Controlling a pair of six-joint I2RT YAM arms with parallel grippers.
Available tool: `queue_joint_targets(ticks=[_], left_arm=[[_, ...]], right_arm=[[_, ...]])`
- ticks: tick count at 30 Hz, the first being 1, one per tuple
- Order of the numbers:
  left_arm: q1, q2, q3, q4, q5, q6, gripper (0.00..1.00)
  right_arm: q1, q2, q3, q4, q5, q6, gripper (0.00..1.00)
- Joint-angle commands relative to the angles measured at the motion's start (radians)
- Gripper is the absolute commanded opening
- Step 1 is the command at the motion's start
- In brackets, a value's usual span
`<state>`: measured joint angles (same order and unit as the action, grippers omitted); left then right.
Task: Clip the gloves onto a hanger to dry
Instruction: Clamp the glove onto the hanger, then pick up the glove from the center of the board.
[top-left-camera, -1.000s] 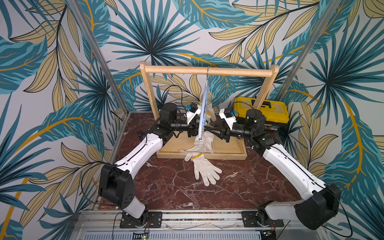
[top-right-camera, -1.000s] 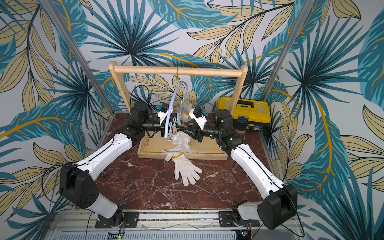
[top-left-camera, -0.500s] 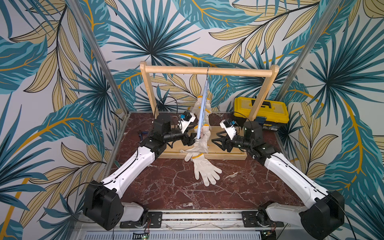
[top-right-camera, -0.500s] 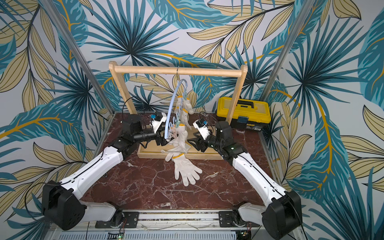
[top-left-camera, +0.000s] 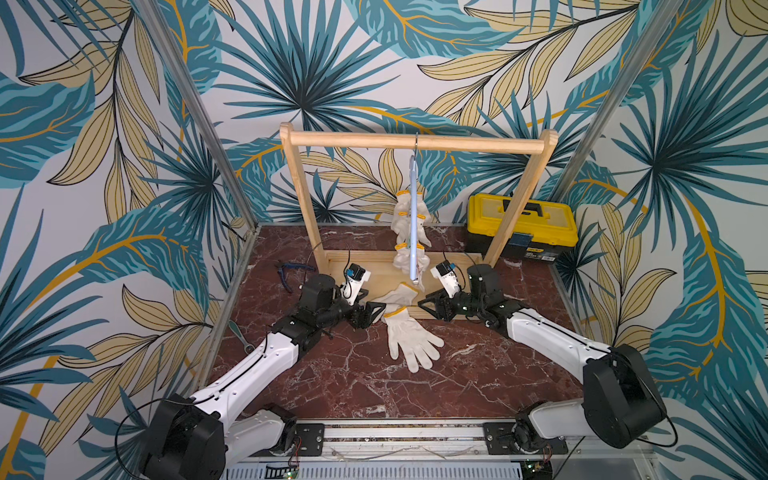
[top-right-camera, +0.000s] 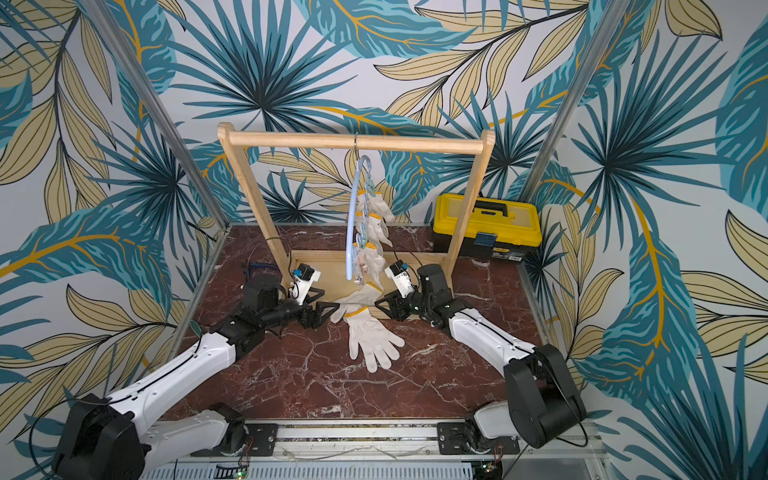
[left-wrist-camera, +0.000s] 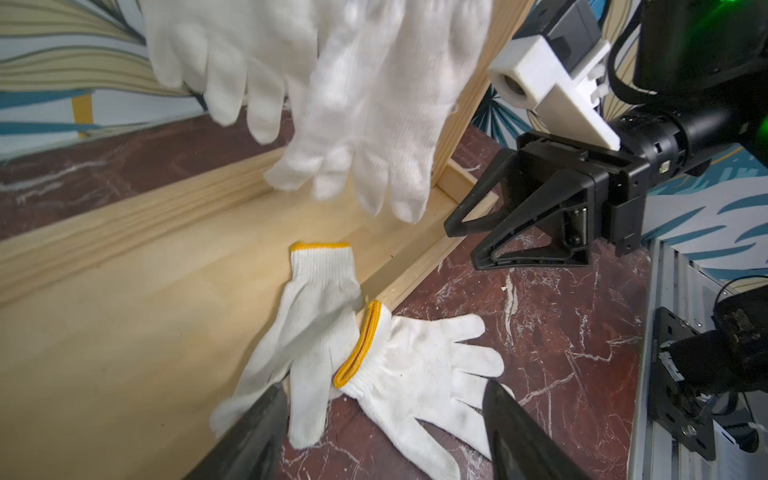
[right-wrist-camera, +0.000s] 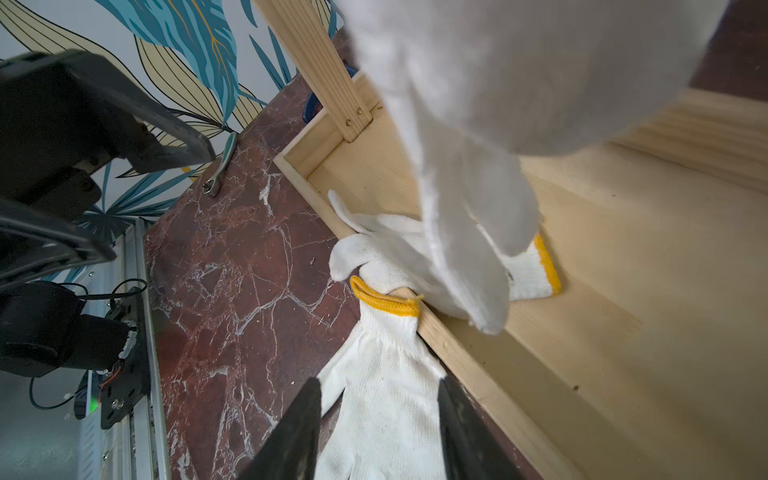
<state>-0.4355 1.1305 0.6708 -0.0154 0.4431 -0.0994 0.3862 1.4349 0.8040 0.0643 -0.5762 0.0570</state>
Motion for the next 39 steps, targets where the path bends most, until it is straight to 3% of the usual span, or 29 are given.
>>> queue_joint_targets(ticks=[1, 11, 18, 31, 37, 39], left_arm=[[-0.006, -0.026, -0.074, 0.007, -0.081, -0.071, 0.74], [-0.010, -0.041, -0.145, 0.088, -0.102, -0.147, 0.74], [-0.010, -0.032, -0.145, 0.088, -0.106, -0.162, 0.74], [-0.010, -0.015, -0.152, 0.088, -0.124, -0.164, 0.74], [-0.011, -0.018, -0.152, 0.088, -0.122, -0.164, 0.74], [-0.011, -0.018, -0.151, 0.088, -0.121, -0.164, 0.74]], right_arm=[[0.008, 0.054, -0.039, 0.139, -0.025, 0.071, 0.47], [0.082, 0.243, -0.066, 0.337, 0.072, 0.195, 0.41], [0.114, 0.294, -0.077, 0.378, 0.181, 0.215, 0.38], [0.190, 0.309, -0.040, 0.317, 0.430, 0.104, 0.34], [0.197, 0.313, -0.013, 0.272, 0.472, 0.024, 0.34], [0.200, 0.320, 0.000, 0.256, 0.486, 0.002, 0.29]])
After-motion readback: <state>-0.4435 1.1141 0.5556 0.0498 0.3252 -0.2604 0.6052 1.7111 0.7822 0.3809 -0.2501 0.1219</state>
